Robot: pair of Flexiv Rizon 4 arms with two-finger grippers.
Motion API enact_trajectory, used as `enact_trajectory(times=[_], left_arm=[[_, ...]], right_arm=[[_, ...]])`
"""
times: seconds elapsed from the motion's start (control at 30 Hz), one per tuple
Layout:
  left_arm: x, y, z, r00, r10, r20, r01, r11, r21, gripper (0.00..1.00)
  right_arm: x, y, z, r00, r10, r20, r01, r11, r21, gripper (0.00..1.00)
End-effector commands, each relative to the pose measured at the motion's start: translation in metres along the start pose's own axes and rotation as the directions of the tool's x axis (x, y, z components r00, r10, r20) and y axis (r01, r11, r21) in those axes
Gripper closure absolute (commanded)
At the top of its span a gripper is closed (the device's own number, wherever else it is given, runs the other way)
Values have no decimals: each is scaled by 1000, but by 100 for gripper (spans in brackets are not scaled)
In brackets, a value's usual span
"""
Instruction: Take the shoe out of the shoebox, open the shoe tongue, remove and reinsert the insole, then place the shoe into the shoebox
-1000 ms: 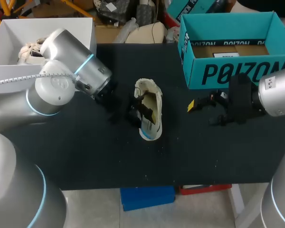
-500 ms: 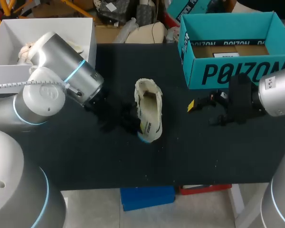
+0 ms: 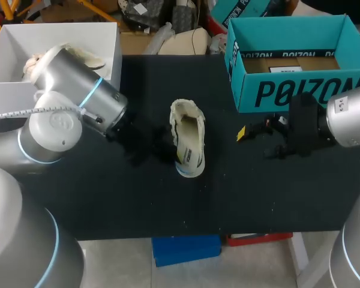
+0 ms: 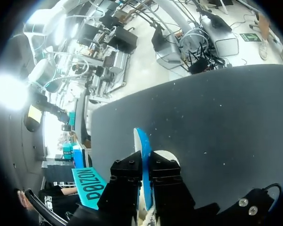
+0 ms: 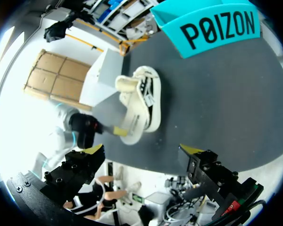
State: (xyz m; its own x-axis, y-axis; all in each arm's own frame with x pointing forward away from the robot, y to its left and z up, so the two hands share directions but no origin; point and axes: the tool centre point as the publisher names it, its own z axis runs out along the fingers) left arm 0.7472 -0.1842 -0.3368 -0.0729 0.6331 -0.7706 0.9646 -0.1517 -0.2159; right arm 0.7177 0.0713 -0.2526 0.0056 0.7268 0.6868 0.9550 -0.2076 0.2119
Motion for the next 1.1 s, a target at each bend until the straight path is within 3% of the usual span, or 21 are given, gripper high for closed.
enact_trajectory(times=[0.03,0.37,0.8,1.1], left_arm=[[5,9,8,999,-8,32,8,1000,4,100],[5,34,12,992,-48,119,48,999,5,100],[3,59,7,992,-55,111,61,997,-51,100],[4,69,7,999,-41,13,42,994,-99,100]], right_arm=[[1,0,0,1000,0,2,0,1000,-1,0],[1,0,0,1000,0,2,0,1000,-1,0],[1,0,0,1000,0,2,0,1000,-1,0],[1,0,0,1000,0,2,0,1000,-1,0]])
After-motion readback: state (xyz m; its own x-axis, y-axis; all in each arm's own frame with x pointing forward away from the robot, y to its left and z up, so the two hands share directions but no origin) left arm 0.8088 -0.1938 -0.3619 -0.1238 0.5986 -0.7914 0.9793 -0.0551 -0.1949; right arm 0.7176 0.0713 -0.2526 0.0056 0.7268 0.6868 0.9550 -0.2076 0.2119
